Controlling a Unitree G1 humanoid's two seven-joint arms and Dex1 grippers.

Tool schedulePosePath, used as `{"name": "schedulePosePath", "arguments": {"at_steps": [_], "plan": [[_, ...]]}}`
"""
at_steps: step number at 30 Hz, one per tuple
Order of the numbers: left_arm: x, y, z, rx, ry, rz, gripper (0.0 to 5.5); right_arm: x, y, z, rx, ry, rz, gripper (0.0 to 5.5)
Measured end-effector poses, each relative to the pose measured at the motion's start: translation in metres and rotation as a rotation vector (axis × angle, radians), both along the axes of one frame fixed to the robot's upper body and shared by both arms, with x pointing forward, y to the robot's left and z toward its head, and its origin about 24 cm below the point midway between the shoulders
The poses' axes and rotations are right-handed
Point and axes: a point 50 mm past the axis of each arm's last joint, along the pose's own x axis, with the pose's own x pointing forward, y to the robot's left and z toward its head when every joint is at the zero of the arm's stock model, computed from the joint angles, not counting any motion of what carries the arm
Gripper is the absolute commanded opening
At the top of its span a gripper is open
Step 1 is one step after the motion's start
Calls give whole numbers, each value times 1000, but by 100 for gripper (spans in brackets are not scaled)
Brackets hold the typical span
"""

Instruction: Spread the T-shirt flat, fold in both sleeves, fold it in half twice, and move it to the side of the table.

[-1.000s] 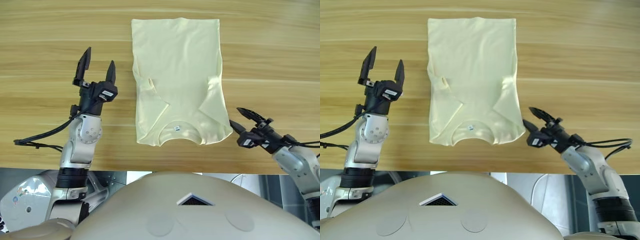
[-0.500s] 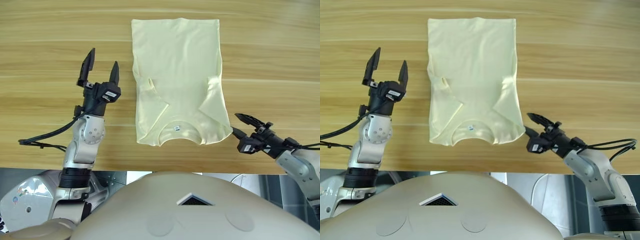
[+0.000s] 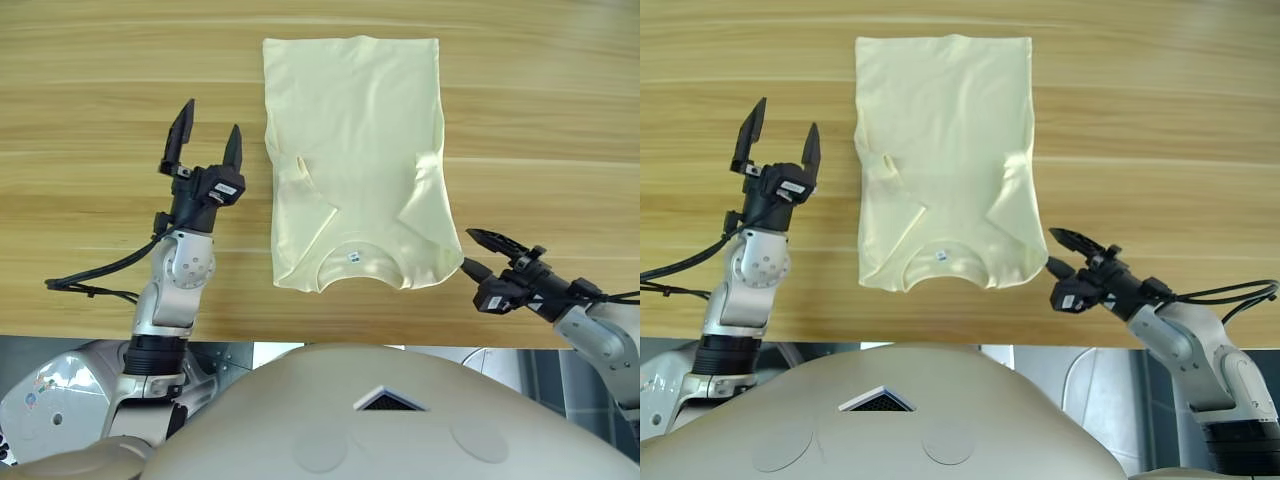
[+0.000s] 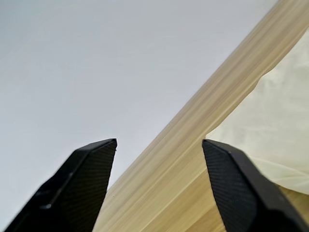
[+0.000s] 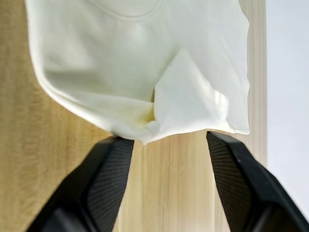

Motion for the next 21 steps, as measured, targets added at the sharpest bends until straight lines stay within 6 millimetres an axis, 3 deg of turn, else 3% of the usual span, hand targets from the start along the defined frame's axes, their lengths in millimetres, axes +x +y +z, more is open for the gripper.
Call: {"name": "schedulePosePath", "arguments": {"at_steps": [14, 21], "plan": [[0, -4, -1, -13, 0, -9, 332, 10, 2, 9, -14, -46, 27, 274], [0, -8, -4, -20, 12, -17, 332, 19, 20, 9, 12, -63, 109, 274]]}}
